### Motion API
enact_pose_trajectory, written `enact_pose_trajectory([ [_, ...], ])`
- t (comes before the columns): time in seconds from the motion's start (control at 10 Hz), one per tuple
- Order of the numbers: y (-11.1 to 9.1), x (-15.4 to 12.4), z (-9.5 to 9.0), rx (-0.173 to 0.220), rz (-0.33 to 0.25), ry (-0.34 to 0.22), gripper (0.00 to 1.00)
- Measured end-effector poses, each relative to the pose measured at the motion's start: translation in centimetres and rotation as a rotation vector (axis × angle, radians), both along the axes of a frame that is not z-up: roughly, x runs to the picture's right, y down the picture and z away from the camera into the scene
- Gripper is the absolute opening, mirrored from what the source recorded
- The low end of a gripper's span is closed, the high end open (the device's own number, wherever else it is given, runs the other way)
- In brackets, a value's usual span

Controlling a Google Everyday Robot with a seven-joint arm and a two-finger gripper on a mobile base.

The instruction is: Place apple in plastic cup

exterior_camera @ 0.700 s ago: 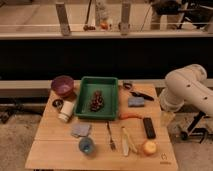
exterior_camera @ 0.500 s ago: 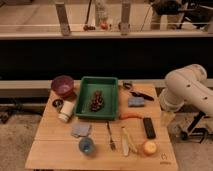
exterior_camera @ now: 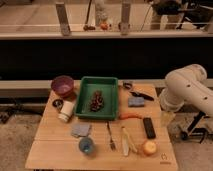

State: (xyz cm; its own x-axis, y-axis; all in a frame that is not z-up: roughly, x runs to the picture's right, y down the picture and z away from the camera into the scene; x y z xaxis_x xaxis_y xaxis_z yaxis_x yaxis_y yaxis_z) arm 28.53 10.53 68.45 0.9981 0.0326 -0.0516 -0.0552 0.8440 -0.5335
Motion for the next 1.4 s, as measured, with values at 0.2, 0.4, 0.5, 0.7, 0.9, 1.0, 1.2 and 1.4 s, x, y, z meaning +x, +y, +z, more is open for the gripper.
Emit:
enact_pose_trajectory([
  [0.2, 0.0, 0.0, 0.0, 0.000, 0.000, 0.000, 0.80],
  [0.4, 0.1, 0.0, 0.0, 0.001, -0.006, 0.001, 0.80],
  [0.5, 1.0, -0.7, 0.1, 0.002, -0.045, -0.019, 0.80],
  [0.7, 2.6, -1.7, 0.4, 0.003, -0.107, -0.048, 0.80],
  [0.9, 2.7, -1.8, 0.3, 0.005, -0.121, -0.053, 0.80],
  [1.0, 3.0, -1.9, 0.5, 0.006, -0.124, -0.061, 0.80],
  [1.2, 4.0, -2.6, 0.8, 0.007, -0.150, -0.084, 0.80],
  [1.4, 5.5, -3.4, 1.4, 0.007, -0.183, -0.112, 0.80],
])
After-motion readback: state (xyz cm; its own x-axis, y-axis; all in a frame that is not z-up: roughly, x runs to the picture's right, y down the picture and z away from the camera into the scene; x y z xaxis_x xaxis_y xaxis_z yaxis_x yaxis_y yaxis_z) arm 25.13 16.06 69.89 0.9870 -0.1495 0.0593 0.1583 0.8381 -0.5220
